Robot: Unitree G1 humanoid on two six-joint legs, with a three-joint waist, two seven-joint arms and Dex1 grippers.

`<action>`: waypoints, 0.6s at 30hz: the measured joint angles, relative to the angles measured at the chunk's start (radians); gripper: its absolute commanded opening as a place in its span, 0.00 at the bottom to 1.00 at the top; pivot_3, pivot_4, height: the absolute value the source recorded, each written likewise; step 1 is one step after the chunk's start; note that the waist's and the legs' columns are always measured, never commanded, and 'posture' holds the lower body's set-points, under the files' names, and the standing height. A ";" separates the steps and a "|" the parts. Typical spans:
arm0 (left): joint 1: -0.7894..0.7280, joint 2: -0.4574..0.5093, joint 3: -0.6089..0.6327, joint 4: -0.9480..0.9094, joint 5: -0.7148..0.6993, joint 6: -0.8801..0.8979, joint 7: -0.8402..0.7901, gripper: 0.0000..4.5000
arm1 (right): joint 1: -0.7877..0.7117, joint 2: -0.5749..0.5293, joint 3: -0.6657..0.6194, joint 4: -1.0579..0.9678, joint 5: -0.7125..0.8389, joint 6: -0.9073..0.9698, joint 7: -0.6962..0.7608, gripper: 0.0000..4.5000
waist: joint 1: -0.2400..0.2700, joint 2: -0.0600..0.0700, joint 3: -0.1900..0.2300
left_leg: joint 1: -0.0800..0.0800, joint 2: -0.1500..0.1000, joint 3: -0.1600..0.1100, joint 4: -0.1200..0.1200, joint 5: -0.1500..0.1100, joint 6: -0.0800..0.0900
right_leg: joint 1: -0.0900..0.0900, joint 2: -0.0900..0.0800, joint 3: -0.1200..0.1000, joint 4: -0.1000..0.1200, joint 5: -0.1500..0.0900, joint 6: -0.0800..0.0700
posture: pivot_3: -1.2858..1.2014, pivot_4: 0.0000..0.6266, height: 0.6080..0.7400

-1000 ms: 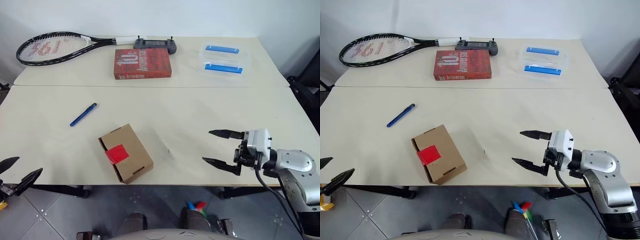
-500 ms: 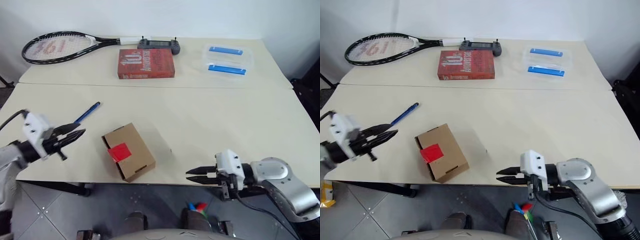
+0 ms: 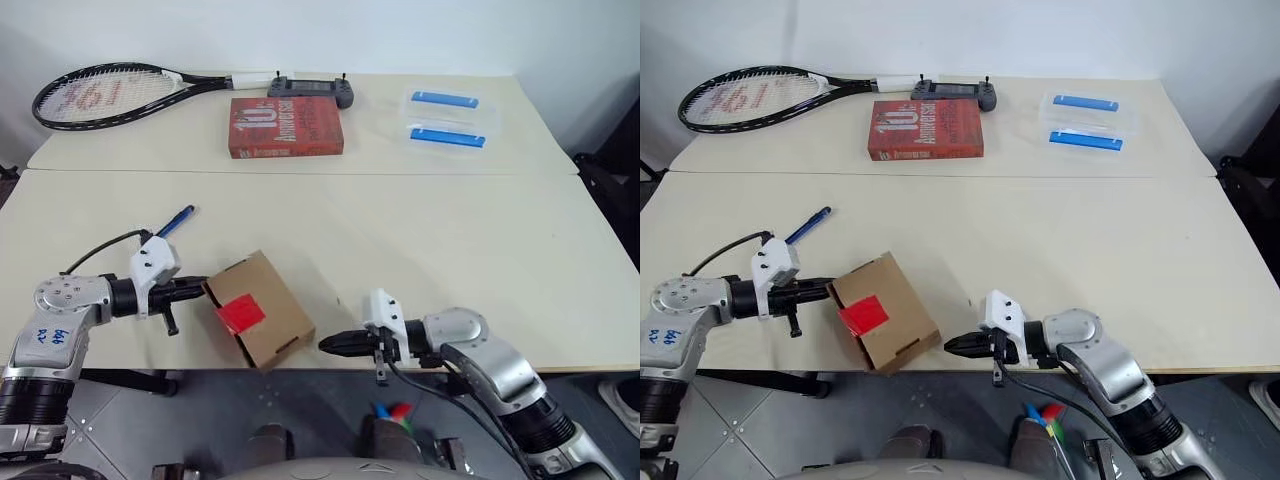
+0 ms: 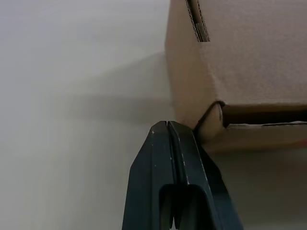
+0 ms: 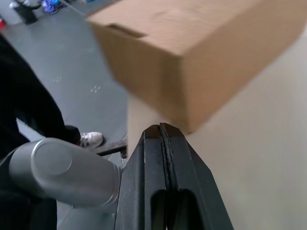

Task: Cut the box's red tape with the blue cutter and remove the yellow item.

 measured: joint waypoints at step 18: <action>0.114 -0.161 -0.103 -0.335 -0.068 0.272 0.152 0.01 | -0.313 -0.027 -0.246 0.374 -0.074 -0.016 -0.150 0.00 | -0.003 0.001 0.000 | 0.000 0.000 0.001 0.000 0.000 0.000 | 0.000 0.000 0.001 0.001 0.000 0.000 | 0.52 0.24 1.00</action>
